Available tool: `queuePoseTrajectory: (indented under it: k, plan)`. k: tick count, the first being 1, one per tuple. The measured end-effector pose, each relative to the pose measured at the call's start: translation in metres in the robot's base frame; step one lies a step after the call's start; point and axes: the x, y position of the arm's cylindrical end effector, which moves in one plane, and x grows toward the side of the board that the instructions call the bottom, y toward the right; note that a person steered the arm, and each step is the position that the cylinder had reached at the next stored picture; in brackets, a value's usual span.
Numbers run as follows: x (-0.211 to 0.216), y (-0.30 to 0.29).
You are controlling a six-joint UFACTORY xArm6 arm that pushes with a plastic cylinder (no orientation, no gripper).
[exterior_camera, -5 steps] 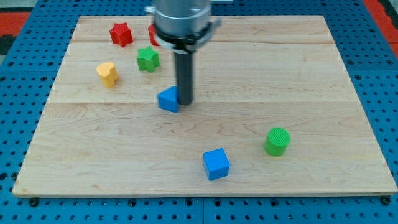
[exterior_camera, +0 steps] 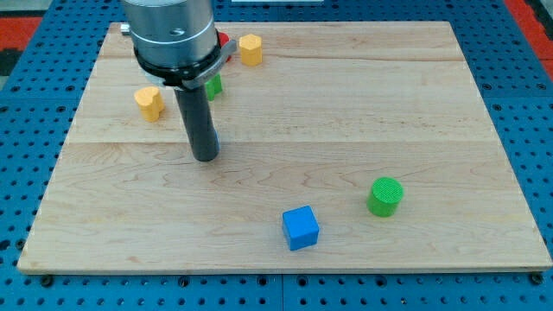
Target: Push the blue triangle closer to the yellow heart
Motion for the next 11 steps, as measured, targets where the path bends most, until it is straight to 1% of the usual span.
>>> queuePoseTrajectory:
  k: [1, 2, 3, 5, 6, 7, 9, 10, 11]
  plan:
    - [0.001, 0.018]
    - [-0.010, 0.019]
    - [-0.017, 0.008]
    - [-0.018, -0.034]
    - [-0.024, 0.024]
    - [-0.052, 0.012]
    - [-0.054, -0.050]
    - [-0.054, -0.063]
    - [-0.048, -0.019]
